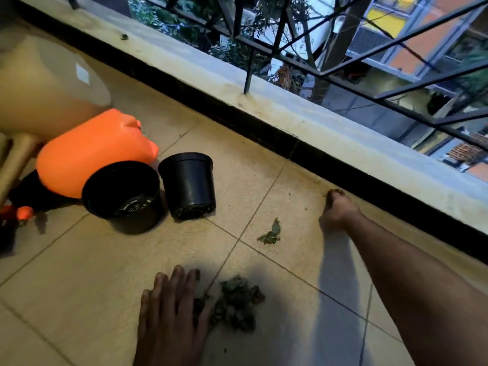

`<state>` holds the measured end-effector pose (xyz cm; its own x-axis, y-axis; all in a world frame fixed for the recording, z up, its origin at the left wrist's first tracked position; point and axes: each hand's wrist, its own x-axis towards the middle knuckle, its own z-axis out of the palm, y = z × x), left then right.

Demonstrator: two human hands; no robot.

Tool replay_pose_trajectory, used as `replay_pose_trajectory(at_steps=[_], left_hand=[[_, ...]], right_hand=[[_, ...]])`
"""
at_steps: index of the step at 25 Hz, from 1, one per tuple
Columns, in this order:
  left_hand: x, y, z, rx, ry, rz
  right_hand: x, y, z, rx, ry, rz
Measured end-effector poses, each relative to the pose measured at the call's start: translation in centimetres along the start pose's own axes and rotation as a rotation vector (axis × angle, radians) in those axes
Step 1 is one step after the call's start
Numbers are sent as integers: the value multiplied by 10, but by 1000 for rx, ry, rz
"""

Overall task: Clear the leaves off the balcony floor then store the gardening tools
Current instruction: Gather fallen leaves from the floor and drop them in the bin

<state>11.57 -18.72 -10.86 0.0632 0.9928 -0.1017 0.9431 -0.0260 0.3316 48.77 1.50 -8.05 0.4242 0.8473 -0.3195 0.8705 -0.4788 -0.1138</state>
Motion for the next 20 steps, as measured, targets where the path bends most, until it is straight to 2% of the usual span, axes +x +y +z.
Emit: replay_pose_trajectory(at_steps=[3, 6, 7, 9, 10, 13, 14, 16, 18, 20], left_hand=[[-7, 3, 4, 16, -30, -8], [-6, 5, 3, -51, -118, -91], [-5, 6, 0, -73, -121, -111], [-6, 7, -7, -102, -143, -116], [-5, 8, -10, -106, -151, -117], [0, 13, -12, -120, -236, -106], [0, 15, -10, -108, -278, -84], [-1, 16, -7, -113, -310, -39], [-4, 23, -3, -150, -328, 23], [-2, 34, 3, -167, -350, 104]], right_hand=[[-51, -30, 23, 76, 119, -194], [-112, -56, 49, 96, 41, -507], [-117, -61, 51, 101, 48, -542], [-120, -67, 46, 131, 61, -475], [-123, -66, 46, 111, 45, -478], [-154, -49, 48, -155, -112, -751], [-160, -35, 44, -173, -157, -782], [-158, -7, 24, -39, -135, -619], [-149, 27, 10, 113, -75, -307], [-146, 70, 9, 71, -119, -34]])
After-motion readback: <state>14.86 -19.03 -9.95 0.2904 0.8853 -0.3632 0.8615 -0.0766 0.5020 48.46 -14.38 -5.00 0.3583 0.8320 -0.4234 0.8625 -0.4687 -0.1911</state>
